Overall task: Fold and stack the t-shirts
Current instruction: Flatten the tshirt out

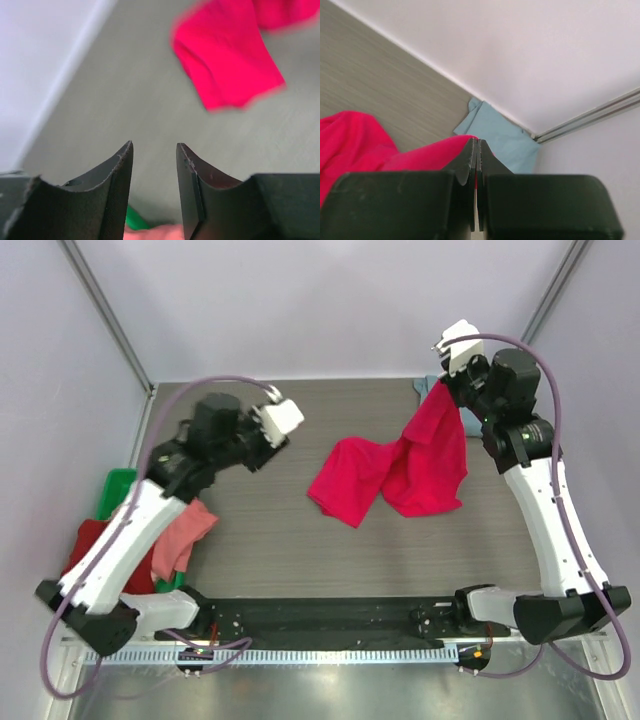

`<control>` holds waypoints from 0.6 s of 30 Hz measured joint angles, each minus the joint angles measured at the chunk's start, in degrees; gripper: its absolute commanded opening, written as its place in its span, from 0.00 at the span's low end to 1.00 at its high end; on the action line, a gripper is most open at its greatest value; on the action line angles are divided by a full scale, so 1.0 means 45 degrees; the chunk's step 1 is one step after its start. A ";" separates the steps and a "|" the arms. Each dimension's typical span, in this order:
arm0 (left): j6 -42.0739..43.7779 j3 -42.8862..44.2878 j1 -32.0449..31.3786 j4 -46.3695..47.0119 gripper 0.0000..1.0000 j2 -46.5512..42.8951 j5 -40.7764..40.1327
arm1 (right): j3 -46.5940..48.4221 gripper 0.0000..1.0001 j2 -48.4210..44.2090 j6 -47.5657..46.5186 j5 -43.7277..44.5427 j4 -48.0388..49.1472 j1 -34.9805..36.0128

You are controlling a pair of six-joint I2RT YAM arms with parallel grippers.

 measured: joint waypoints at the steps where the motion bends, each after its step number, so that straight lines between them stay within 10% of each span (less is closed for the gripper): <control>1: -0.0034 -0.0695 -0.0175 0.0097 0.42 0.0214 0.0078 | 0.0000 0.01 0.0136 0.0010 -0.0015 -0.0097 0.0000; 8: -0.1277 -0.3424 -0.2793 0.0597 0.45 0.4915 0.0005 | -0.0432 0.01 0.1146 -0.0175 -0.0010 -0.0787 0.0000; 18: -0.3002 -0.0792 -0.4697 0.2025 0.44 0.9204 -0.0413 | -0.1331 0.01 0.0816 -0.0345 0.0107 -0.1049 0.0000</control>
